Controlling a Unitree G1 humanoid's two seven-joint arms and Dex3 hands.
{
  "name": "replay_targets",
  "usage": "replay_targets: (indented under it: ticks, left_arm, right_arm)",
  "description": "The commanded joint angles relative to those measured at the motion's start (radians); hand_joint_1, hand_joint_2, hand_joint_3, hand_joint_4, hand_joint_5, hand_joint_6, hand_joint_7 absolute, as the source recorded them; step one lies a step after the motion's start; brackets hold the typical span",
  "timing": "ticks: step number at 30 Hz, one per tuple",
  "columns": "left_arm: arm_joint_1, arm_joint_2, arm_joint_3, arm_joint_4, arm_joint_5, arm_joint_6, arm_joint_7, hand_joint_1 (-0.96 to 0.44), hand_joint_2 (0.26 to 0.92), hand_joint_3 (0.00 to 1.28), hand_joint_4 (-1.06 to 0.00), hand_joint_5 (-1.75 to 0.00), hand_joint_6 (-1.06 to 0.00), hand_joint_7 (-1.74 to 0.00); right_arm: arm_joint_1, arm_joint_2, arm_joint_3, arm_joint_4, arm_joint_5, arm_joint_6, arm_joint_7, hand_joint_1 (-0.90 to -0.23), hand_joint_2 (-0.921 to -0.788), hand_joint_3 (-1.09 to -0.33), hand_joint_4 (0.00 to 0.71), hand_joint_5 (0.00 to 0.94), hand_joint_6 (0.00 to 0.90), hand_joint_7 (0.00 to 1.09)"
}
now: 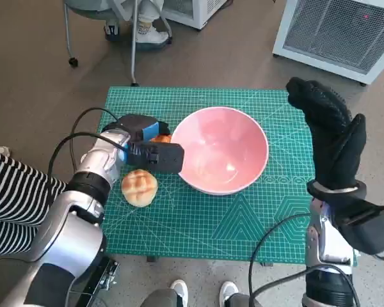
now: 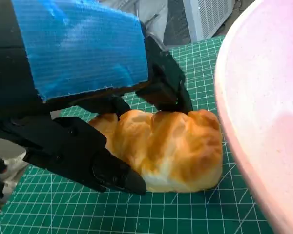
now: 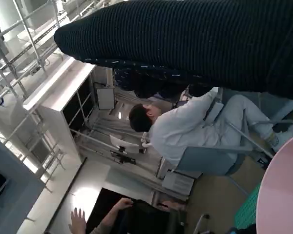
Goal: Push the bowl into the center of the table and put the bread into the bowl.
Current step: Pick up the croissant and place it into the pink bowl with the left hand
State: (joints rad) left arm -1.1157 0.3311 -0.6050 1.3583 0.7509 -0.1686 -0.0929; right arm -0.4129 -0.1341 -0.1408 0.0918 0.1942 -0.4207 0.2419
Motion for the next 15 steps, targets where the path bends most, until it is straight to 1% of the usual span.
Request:
replay_targets:
  ticks: [1, 10, 15]
  left_arm:
    - [0.021, 0.009, -0.01, 0.015, 0.016, 0.002, -0.001, 0.0, 0.92, 0.12, -0.67, -1.22, -0.53, -1.2]
    - [0.016, 0.021, -0.005, 0.014, 0.007, 0.007, 0.011, 0.0, 0.921, 0.1, -0.68, -1.22, -0.55, -1.18]
    - [-0.005, 0.041, 0.017, 0.007, -0.014, -0.003, 0.01, 0.0, 0.92, 0.1, -0.69, -1.23, -0.56, -1.16]
  right_arm:
    - [0.024, -0.001, -0.001, 0.002, -0.002, 0.007, -0.008, -0.719, -0.921, -0.68, 0.205, 0.0, 0.174, 0.33]
    - [0.021, 0.001, 0.0, 0.009, -0.004, 0.006, -0.008, -0.721, -0.921, -0.686, 0.204, 0.0, 0.169, 0.34]
    - [0.025, 0.0, 0.001, 0.006, -0.005, 0.004, -0.007, -0.717, -0.921, -0.687, 0.204, 0.0, 0.168, 0.34]
